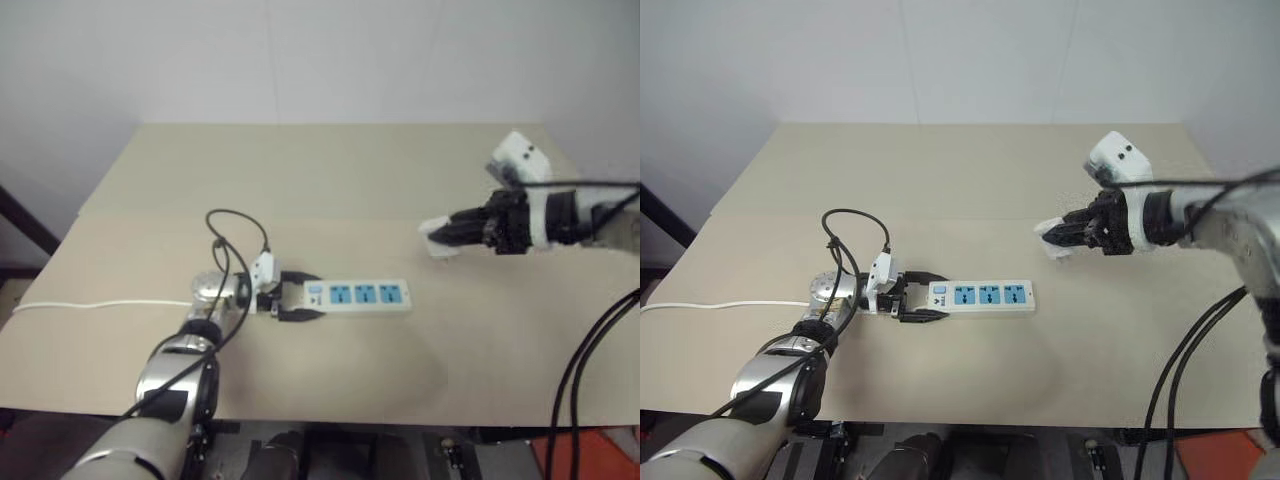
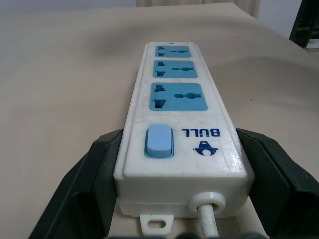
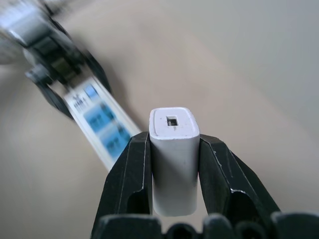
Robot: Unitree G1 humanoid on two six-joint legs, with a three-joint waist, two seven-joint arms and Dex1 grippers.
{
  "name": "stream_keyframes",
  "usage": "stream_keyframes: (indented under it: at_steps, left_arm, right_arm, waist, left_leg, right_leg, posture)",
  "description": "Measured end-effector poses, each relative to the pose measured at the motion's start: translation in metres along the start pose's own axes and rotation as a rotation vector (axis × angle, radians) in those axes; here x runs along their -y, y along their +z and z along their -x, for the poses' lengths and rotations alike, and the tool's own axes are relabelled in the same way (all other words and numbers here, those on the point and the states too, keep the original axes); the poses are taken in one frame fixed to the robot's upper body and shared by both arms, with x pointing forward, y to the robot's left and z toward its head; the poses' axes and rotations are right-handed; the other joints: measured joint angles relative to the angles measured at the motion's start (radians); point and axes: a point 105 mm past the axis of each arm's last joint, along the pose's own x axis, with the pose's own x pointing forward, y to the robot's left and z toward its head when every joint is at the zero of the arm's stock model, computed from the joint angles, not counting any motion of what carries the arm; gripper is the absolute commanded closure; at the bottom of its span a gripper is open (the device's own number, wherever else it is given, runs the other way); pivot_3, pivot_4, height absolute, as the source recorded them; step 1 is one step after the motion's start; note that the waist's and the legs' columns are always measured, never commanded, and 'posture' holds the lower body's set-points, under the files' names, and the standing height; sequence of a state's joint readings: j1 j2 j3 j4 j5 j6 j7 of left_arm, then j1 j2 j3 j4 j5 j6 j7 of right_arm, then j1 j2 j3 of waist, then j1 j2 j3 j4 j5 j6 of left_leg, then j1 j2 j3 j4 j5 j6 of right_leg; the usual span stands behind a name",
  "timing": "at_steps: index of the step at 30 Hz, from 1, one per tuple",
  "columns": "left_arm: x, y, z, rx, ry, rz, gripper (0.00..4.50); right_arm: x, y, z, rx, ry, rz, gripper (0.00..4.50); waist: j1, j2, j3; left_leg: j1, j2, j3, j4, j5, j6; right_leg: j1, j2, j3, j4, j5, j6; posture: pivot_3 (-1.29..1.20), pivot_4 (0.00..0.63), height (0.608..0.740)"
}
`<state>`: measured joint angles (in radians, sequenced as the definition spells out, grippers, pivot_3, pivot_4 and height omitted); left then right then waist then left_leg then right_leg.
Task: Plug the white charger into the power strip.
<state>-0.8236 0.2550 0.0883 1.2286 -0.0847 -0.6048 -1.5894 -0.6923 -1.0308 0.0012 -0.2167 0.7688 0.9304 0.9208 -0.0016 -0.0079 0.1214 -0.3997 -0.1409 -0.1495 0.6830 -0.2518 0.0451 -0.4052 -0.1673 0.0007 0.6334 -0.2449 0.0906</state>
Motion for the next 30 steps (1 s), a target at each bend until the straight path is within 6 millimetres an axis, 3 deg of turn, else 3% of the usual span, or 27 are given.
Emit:
stream_keyframes:
  at_steps: [6,9,16,30]
  left_arm:
    - [0.004,0.001,0.000,-0.003,-0.031,-0.005,1.25]
    - [0.005,0.002,-0.003,-0.003,-0.047,-0.008,1.25]
    - [0.007,0.002,0.001,-0.003,-0.044,-0.014,1.25]
    - [0.010,-0.002,0.011,-0.010,-0.015,-0.007,1.25]
  right_arm:
    - [-0.028,0.020,-0.013,0.406,0.216,0.156,3.40]
    - [-0.036,0.016,-0.026,0.537,0.312,0.169,3.40]
    - [-0.038,0.001,-0.061,0.573,0.429,0.132,3.40]
    - [-0.029,-0.029,-0.088,0.553,0.455,0.013,3.40]
  waist:
    - [-0.014,0.000,0.000]
    - [-0.017,0.000,0.000]
    - [-0.019,0.000,0.000]
    - [-0.035,0.001,-0.001]
  left_leg:
    - [0.002,0.000,0.000,0.000,0.000,0.000]
    - [0.001,0.000,0.000,0.001,0.000,0.000]
    - [0.002,0.000,0.000,0.000,0.001,-0.001]
    - [0.005,0.000,0.000,-0.001,0.001,-0.002]
  right_leg:
    - [0.002,0.001,0.001,0.000,0.000,0.000]
    - [0.001,0.001,0.002,0.001,0.000,0.000]
    - [-0.001,0.002,0.002,0.005,0.000,0.000]
    - [-0.001,0.002,0.003,0.007,0.000,0.000]
  posture:
    - [0.00,0.150,0.740]
    - [0.00,0.150,0.740]
    - [0.00,0.150,0.740]
    - [0.00,0.150,0.740]
